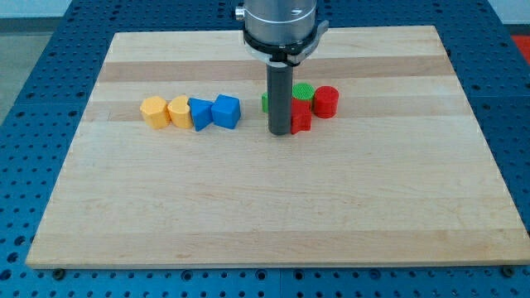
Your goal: Move your arm a bit right and up
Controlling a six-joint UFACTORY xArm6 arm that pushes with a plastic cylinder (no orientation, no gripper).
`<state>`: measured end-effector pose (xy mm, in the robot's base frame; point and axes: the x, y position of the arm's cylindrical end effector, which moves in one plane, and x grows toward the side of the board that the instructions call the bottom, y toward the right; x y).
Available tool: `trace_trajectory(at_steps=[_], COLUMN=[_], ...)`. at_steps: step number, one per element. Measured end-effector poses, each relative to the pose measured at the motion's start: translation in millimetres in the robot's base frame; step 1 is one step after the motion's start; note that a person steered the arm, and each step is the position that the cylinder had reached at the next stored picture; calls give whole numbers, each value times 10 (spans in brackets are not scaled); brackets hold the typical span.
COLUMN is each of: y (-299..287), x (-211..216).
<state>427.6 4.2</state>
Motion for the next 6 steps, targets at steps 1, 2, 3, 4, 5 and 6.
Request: trace_trajectory(at_steps=[1, 2, 3, 4, 5, 6], y=[0, 11, 294, 563, 624, 624], x=[98, 373, 433, 300, 134, 83])
